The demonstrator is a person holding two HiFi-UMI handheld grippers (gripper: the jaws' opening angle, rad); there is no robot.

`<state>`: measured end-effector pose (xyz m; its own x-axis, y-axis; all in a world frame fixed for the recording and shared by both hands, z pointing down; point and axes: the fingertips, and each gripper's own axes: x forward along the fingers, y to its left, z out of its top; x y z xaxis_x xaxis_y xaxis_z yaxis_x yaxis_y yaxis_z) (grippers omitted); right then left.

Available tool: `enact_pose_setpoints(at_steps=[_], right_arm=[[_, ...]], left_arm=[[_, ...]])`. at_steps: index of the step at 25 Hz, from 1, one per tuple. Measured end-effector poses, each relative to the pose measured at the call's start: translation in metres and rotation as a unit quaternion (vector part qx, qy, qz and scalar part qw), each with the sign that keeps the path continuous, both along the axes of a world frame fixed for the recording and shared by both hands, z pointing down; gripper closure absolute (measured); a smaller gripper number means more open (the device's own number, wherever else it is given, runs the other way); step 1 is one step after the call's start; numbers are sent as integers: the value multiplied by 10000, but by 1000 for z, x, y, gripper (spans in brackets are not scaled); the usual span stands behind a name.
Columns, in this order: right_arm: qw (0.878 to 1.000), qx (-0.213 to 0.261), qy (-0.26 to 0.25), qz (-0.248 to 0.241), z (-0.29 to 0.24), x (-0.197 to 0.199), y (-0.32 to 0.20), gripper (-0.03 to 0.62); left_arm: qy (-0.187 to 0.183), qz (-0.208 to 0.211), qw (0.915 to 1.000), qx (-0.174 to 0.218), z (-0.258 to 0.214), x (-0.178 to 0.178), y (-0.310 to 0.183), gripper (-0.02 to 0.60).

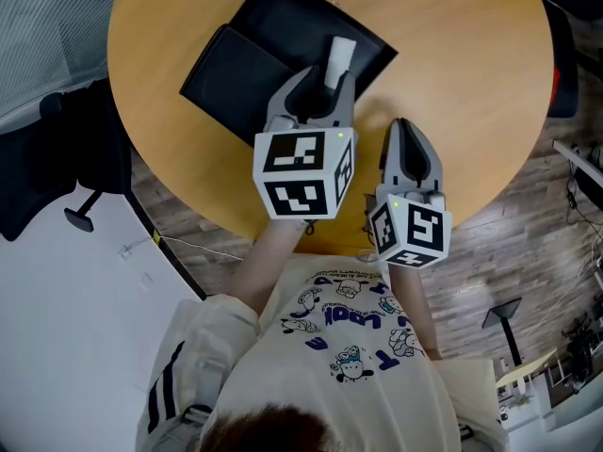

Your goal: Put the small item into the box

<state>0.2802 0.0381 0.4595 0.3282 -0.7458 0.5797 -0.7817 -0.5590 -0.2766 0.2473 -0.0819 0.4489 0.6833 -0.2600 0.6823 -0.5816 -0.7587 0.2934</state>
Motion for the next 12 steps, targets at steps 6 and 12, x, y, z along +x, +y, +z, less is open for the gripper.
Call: enact_pose_setpoints(at_steps=[6,12], right_arm=[[10000,22,51,23,-4,1,-3,549],[9998,129,115,107,-15,3,-5,549]], left_arm=[[90,23,10000,-19,-4,-2,0,426],[179,1,9998,-65,-10,-9,3,427]])
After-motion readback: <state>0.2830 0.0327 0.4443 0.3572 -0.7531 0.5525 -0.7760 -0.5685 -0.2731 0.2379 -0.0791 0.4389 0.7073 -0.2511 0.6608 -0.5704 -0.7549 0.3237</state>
